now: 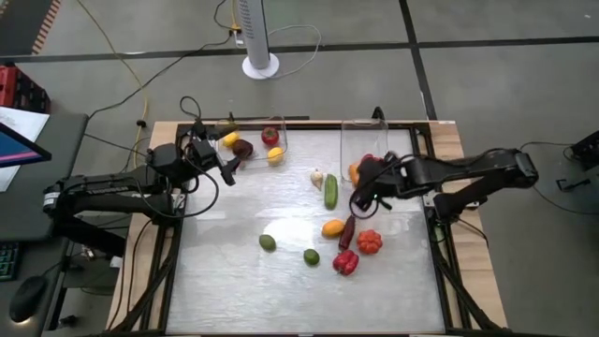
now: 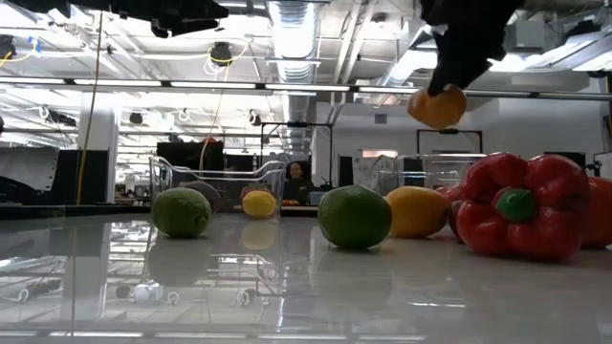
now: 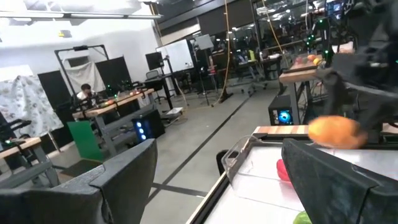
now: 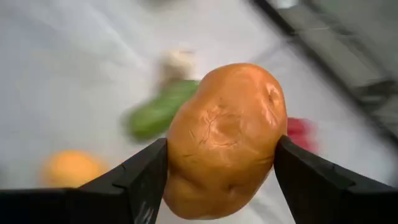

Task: Sort produce into baskets
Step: Put the potato into the right transparent bin, then put the pumpkin into the right transparent bin

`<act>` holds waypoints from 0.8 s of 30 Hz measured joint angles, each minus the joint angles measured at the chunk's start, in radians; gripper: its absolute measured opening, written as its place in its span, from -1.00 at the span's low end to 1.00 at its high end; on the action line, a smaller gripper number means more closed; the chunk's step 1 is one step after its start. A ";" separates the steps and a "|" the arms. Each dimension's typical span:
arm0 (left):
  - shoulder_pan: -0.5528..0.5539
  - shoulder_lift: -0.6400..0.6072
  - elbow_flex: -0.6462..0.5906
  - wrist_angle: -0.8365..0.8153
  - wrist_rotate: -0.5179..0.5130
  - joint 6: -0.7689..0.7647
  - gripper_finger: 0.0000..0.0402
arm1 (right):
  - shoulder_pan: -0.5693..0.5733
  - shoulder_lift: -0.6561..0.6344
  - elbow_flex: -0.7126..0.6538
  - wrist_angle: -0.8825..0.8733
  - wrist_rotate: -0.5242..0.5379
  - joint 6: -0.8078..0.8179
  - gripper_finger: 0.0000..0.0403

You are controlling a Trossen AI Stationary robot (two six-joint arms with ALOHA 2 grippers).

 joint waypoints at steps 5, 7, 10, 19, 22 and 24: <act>0.000 0.000 0.000 0.000 0.000 -0.003 0.65 | -0.117 -0.012 -0.001 -0.075 0.024 -0.055 0.63; 0.000 0.000 0.000 0.000 0.000 -0.007 0.65 | -0.158 -0.006 -0.001 -0.072 -0.020 -0.087 0.73; 0.000 0.000 0.000 -0.004 0.000 -0.008 0.65 | -0.186 -0.003 -0.001 -0.061 -0.072 -0.112 0.88; 0.000 0.000 0.000 -0.034 0.000 -0.007 0.65 | -0.008 -0.006 0.001 0.027 -0.256 -0.113 0.91; 0.000 0.000 0.000 -0.036 0.000 -0.008 0.65 | 0.133 0.042 0.001 0.046 -0.285 -0.033 0.88; 0.000 0.000 0.000 -0.036 0.000 -0.010 0.65 | 0.210 0.082 0.001 0.034 -0.284 0.035 0.88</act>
